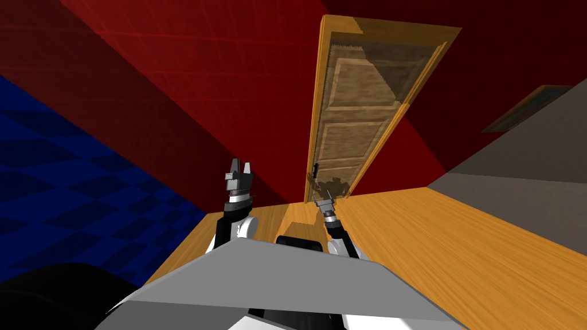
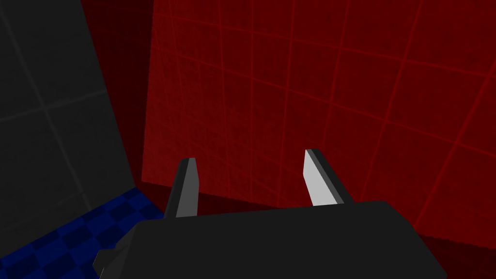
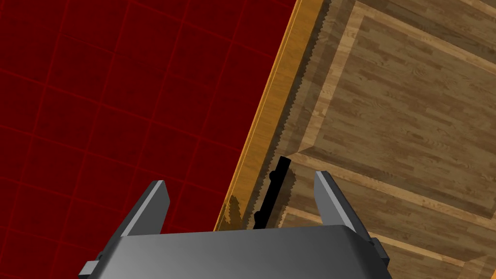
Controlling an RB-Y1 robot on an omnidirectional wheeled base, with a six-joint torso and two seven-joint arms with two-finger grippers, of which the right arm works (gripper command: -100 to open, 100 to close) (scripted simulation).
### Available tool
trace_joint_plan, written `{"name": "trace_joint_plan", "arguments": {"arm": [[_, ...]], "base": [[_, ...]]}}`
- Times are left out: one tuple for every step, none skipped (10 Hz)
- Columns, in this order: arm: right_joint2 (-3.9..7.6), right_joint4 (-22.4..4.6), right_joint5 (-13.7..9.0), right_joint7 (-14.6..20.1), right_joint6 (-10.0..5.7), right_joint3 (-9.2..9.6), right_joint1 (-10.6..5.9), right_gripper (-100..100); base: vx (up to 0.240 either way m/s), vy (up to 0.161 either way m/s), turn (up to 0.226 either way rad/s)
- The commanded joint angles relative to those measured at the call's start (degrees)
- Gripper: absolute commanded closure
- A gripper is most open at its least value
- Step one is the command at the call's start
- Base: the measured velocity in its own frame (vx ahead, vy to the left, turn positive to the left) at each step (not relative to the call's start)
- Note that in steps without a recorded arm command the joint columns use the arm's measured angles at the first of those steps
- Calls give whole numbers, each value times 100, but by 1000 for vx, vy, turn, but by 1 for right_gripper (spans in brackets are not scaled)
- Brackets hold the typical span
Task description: Pull the door open
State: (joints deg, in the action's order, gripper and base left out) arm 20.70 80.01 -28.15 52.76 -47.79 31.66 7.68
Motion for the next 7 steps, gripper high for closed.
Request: {"name": "trace_joint_plan", "arguments": {"arm": [[71, -237, -128, 233, -84, 114, -97, -100], [114, -350, -205, 354, -123, 184, -138, -100], [157, -464, -282, 476, -161, 254, -179, -100], [200, -577, -359, 597, -200, 324, -220, -100], [244, -690, -435, 719, -239, 394, -261, -100], [285, -800, -510, 837, -277, 462, -300, -100], [325, -907, -582, 951, -314, 528, -339, -100]], "base": [[102, 12, 11], [93, 24, 13], [88, 21, 8], [92, 14, 11], [97, 22, 13], [104, 13, 5], [101, 1, 11]]}}
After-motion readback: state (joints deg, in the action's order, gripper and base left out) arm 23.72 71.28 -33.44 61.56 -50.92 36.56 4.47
